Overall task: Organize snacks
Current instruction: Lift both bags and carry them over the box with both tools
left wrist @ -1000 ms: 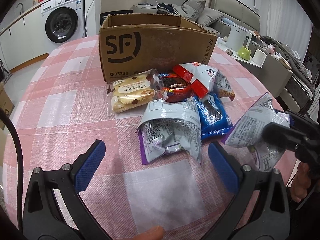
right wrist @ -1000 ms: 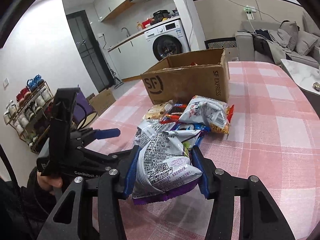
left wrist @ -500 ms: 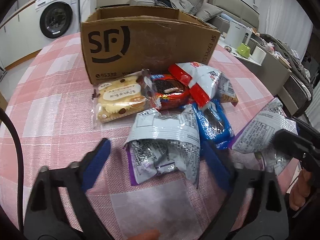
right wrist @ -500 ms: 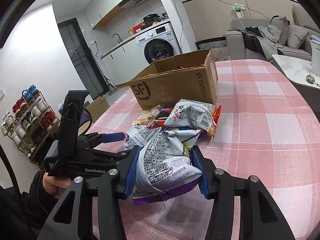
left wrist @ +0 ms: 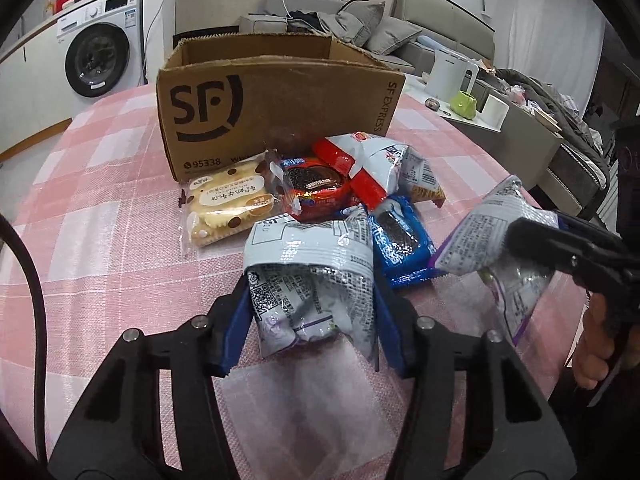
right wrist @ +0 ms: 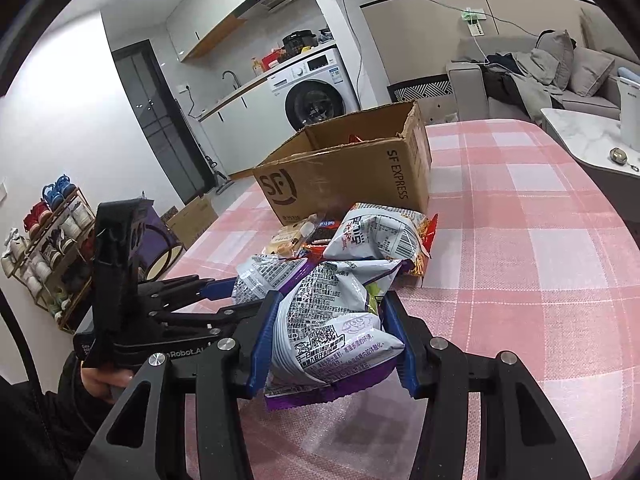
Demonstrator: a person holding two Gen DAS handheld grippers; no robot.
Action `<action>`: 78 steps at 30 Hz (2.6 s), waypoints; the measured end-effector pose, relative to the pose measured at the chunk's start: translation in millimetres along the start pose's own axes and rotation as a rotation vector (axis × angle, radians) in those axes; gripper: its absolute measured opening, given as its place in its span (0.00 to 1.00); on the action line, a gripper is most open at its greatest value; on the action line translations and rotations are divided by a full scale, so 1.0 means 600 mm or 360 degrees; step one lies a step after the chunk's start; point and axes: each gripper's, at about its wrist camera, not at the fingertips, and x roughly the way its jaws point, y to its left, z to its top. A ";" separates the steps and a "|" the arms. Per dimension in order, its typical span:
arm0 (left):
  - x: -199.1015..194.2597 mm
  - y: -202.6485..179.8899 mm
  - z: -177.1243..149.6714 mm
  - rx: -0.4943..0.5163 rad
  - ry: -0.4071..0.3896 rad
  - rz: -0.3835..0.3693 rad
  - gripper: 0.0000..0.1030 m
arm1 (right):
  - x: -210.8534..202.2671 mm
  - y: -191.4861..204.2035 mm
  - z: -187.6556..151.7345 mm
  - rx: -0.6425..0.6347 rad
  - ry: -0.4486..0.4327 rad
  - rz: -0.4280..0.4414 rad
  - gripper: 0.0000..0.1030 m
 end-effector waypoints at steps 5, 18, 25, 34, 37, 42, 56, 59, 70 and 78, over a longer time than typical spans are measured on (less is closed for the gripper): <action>-0.040 0.007 0.009 -0.0007 -0.0084 0.0010 0.51 | -0.004 0.003 0.013 -0.0008 -0.0029 0.0000 0.50; -0.116 0.024 0.055 -0.0025 -0.0245 0.0049 0.51 | -0.010 0.014 0.082 -0.0035 -0.0139 -0.0013 0.50; -0.135 0.034 0.101 -0.0049 -0.0307 0.0054 0.51 | -0.004 0.011 0.123 -0.0022 -0.0172 -0.0008 0.50; -0.132 0.046 0.151 -0.0073 -0.0350 0.0084 0.51 | 0.003 0.006 0.165 -0.0015 -0.0221 -0.0027 0.50; -0.128 0.051 0.166 -0.0078 -0.0349 0.0099 0.51 | 0.004 0.005 0.180 -0.0014 -0.0245 -0.0033 0.50; -0.114 0.055 0.190 -0.0082 -0.0353 0.0122 0.51 | 0.007 0.007 0.208 -0.0019 -0.0278 -0.0050 0.50; -0.056 0.082 0.244 -0.0093 -0.0335 0.0229 0.51 | 0.049 0.006 0.256 -0.0047 -0.0315 -0.0051 0.50; -0.039 0.086 0.253 -0.0092 -0.0320 0.0241 0.51 | 0.062 0.004 0.262 -0.0049 -0.0316 -0.0069 0.50; 0.015 0.102 0.277 -0.0075 -0.0298 0.0271 0.51 | 0.110 -0.002 0.289 -0.0045 -0.0297 -0.0117 0.50; 0.050 0.116 0.277 -0.0081 -0.0256 0.0277 0.51 | 0.143 -0.007 0.292 -0.0070 -0.0248 -0.0151 0.50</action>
